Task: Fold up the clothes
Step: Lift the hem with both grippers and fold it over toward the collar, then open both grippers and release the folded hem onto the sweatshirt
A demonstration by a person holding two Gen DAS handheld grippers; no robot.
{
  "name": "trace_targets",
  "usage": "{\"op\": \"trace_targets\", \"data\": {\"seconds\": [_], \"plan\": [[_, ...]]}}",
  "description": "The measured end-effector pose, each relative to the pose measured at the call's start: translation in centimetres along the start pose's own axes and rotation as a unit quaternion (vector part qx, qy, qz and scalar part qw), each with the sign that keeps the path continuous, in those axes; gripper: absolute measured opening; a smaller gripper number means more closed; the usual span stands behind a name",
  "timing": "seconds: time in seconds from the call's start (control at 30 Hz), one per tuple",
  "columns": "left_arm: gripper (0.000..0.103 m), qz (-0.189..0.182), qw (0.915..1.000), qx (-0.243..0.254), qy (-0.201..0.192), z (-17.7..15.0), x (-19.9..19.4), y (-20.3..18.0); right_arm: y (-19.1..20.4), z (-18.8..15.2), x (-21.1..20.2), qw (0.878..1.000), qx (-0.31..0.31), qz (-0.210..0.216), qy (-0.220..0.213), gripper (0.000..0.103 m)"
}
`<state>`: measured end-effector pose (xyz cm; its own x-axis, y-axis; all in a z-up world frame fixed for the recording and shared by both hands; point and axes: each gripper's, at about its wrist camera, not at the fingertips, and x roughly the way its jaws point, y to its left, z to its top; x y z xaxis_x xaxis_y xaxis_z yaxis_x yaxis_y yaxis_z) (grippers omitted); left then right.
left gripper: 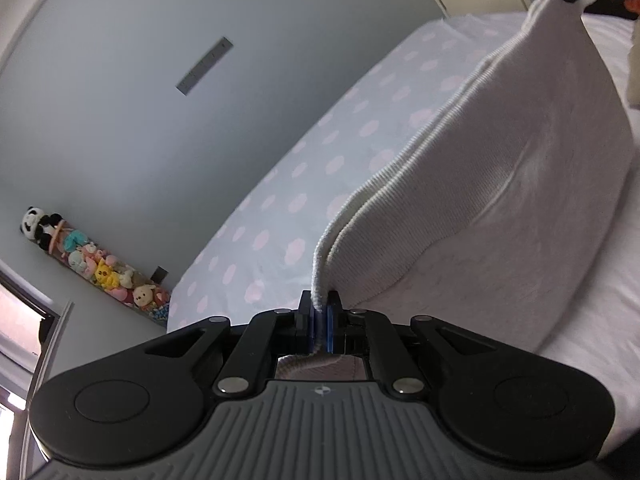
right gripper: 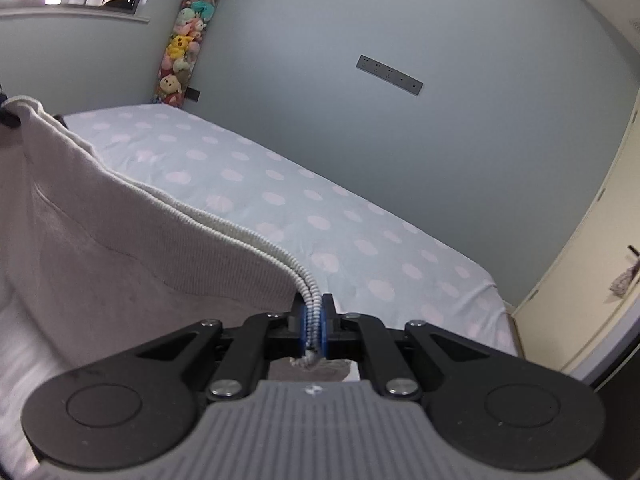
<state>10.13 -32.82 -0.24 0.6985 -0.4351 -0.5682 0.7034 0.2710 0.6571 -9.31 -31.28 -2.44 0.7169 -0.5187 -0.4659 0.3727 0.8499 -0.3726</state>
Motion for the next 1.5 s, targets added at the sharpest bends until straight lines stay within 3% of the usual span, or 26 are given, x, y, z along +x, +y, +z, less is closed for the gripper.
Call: {"op": "trace_targets", "data": {"seconds": [0.23, 0.47, 0.8, 0.93, 1.1, 1.23, 1.4, 1.5], "plan": [[0.004, -0.037, 0.9976, 0.033, 0.049, 0.9, 10.0, 1.0, 0.0, 1.6, 10.7, 0.999, -0.006, 0.015, 0.032, 0.007], [0.005, -0.085, 0.9924, 0.009, 0.088, 0.2, 20.7, 0.1, 0.0, -0.2, 23.1, 0.993, 0.042, 0.038, 0.106, 0.008], [0.010, -0.117, 0.9872, -0.044, 0.099, -3.3, 27.9, -1.5, 2.0, -4.4, 32.3, 0.983, 0.077, 0.041, 0.162, 0.008], [0.016, -0.108, 0.9878, -0.065, 0.091, -3.9, 27.9, -1.8, 2.0, -5.0, 32.8, 0.982, 0.086, 0.031, 0.167, 0.014], [0.025, -0.087, 0.9898, -0.096, 0.059, -1.9, 26.5, 0.7, 0.5, -4.3, 31.2, 0.981, 0.115, 0.010, 0.158, 0.044], [0.041, -0.084, 0.9862, -0.137, 0.037, -1.3, 22.7, 3.4, -1.3, -4.1, 28.2, 0.978, 0.152, -0.009, 0.145, 0.046], [0.042, -0.086, 0.9730, -0.212, 0.034, -3.7, 17.7, 5.5, -2.3, -5.0, 23.1, 0.973, 0.190, -0.008, 0.134, 0.047], [0.042, -0.086, 0.9605, -0.262, 0.038, -7.0, 14.5, 5.2, -2.2, -7.2, 19.3, 0.960, 0.242, 0.009, 0.138, 0.047]]}}
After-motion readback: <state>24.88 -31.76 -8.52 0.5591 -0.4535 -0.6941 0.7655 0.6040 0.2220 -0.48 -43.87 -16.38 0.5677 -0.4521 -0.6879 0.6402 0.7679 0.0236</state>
